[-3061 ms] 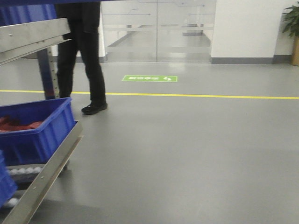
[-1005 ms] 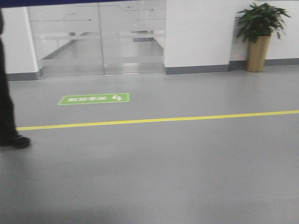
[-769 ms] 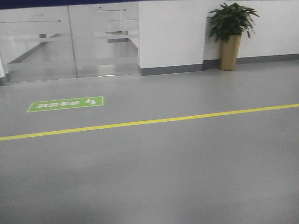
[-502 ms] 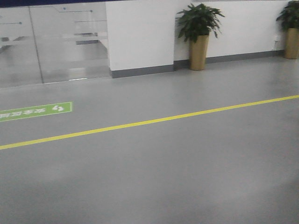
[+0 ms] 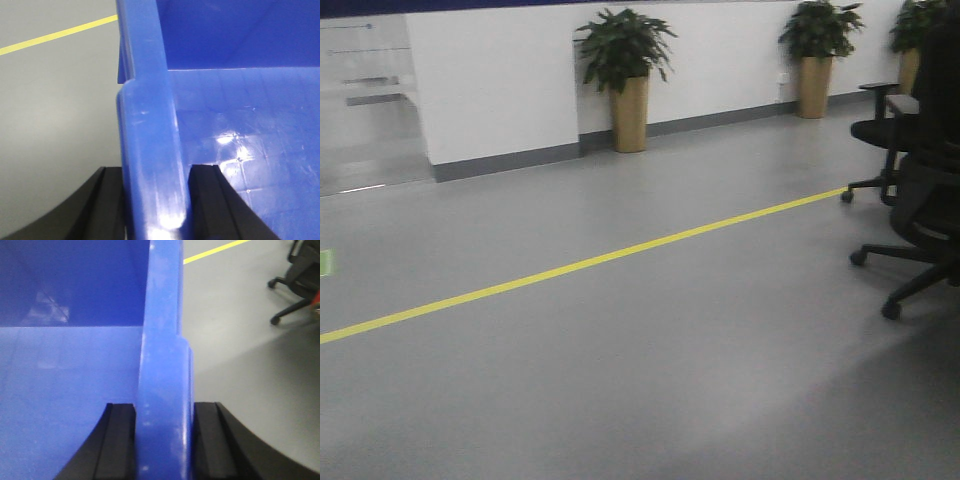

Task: Move blue bin to conveyor side
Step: 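Drive across the floor carrying the bin toward the red-framed table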

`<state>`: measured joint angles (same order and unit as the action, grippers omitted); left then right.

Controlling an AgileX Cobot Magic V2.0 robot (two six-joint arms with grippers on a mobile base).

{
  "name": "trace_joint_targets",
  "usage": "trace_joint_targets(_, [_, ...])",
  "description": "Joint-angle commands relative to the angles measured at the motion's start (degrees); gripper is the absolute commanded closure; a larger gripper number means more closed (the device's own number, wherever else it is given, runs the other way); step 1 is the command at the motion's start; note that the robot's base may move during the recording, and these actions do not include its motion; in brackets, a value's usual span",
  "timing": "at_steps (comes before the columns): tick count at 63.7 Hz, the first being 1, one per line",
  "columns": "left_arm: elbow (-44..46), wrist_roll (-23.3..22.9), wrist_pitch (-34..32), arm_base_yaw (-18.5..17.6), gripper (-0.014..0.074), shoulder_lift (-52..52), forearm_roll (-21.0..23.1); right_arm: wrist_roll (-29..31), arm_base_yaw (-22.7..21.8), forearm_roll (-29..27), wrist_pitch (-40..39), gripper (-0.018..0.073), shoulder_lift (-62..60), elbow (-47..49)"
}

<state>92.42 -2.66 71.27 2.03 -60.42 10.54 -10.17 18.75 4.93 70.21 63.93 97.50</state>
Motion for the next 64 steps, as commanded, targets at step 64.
trace_joint_targets(64, [0.8, 1.0, -5.1, 0.0, 0.0615, 1.2, -1.8, 0.6, -0.4, 5.2, -6.0, 0.0638, -1.2, 0.8])
